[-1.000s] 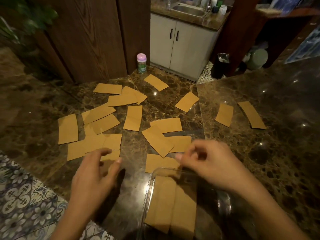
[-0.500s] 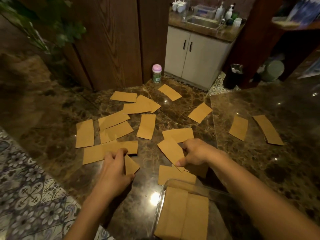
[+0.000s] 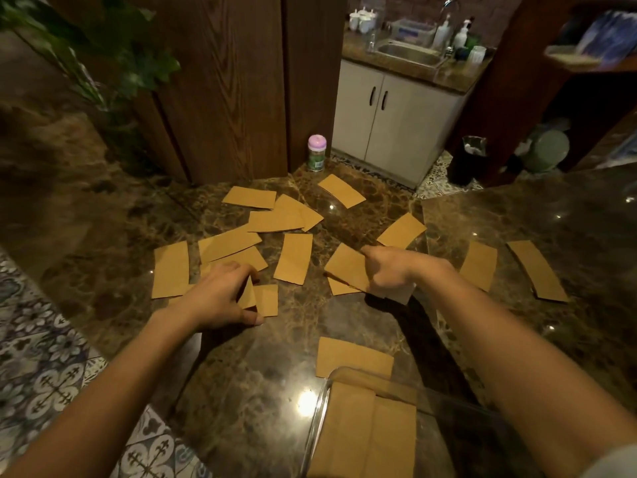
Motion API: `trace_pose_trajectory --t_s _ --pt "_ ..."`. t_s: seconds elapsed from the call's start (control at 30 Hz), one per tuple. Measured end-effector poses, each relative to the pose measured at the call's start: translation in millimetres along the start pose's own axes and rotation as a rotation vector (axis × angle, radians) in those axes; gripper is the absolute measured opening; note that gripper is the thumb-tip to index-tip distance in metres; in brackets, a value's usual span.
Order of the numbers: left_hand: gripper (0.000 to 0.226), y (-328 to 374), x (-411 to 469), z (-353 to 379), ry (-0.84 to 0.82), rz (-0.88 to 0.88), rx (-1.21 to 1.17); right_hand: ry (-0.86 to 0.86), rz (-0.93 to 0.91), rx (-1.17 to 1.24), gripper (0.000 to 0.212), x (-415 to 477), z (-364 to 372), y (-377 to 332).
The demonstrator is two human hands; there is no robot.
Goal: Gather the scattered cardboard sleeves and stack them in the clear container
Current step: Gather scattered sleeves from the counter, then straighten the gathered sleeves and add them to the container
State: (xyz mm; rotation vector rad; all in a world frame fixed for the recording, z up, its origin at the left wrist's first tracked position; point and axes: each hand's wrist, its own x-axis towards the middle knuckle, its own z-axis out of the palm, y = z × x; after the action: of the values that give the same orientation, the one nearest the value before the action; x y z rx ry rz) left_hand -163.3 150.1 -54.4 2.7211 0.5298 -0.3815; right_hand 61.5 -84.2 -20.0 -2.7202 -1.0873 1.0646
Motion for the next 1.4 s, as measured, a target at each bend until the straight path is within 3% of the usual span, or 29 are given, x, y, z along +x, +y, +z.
trace_pose_trajectory --t_s 0.13,0.27,0.4,0.57,0.8,0.93,1.2,1.3,1.4 --pt "0.079 -5 7 4 -0.02 -0.016 0.024 0.048 0.044 -0.109 0.084 7 7 7" --pt "0.078 4 2 18 0.026 0.0 -0.016 0.052 0.005 0.02 0.064 -10 12 10" --pt "0.088 24 4 30 0.095 0.038 -0.104 0.004 -0.074 0.132 0.066 -36 22 6" --pt "0.098 63 52 11 0.307 -0.212 -0.154 -0.135 -0.095 -0.003 0.077 -62 57 -8" --pt "0.083 86 97 -1 0.186 -0.416 -0.225 -0.01 -0.088 -0.045 0.056 -74 69 -19" --pt "0.082 97 99 -2 0.178 -0.383 -0.414 -0.02 -0.055 0.002 0.059 -75 71 -19" --pt "0.092 105 92 11 0.05 -0.301 -0.51 -0.031 -0.027 0.302 0.047 -72 58 5" --pt "0.074 111 86 18 0.108 -0.24 -0.46 -0.087 -0.018 0.396 0.047 -75 55 10" --pt "0.054 116 76 16 0.164 -0.084 -0.594 -0.043 -0.018 0.627 0.045 -80 44 18"
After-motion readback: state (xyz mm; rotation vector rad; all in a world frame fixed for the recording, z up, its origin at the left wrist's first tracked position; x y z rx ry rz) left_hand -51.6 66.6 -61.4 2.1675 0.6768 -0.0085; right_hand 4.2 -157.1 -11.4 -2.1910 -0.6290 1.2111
